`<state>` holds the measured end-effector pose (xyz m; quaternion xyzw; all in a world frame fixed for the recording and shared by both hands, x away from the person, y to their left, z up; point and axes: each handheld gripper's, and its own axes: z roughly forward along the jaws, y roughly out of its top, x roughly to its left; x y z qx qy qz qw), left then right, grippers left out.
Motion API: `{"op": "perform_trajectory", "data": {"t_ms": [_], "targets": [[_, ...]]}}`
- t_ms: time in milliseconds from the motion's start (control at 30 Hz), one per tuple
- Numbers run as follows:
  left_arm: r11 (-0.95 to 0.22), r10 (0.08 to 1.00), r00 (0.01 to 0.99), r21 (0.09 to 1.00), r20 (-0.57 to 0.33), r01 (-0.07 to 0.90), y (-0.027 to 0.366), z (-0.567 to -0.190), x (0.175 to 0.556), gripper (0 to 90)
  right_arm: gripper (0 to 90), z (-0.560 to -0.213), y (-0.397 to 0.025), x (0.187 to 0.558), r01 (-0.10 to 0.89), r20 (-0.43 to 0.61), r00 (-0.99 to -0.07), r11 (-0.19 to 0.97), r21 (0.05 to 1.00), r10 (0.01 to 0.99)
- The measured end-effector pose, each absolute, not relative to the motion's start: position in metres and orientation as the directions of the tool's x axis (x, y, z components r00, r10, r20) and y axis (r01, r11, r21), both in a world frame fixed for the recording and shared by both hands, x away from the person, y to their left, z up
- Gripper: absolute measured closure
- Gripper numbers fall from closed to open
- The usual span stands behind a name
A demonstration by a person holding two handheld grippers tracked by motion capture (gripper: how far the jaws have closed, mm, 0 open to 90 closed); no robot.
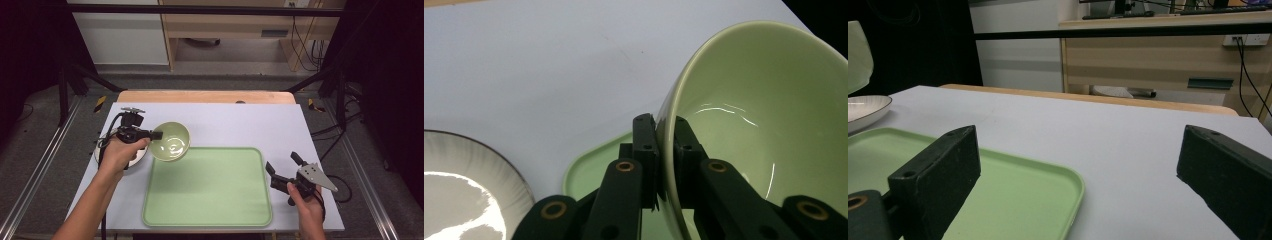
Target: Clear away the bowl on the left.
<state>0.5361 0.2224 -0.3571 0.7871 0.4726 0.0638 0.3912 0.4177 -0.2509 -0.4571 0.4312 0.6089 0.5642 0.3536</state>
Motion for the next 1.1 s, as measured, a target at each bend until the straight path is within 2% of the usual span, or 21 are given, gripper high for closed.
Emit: {"op": "perform_trajectory", "data": {"t_ms": [467,1100], "targets": [[-0.338,0.749,0.611,0.644,-0.257,0.686,0.178,-0.377,0.526,84.2,3.9,-0.458,-0.252,0.418,0.130,0.058,-0.384,-0.008,0.991,0.922],[-0.404,0.703,0.661,0.617,-0.263,0.676,0.146,-0.400,0.515,84.2,3.9,-0.457,-0.253,0.418,0.133,0.065,-0.378,-0.015,0.991,0.924]]}}
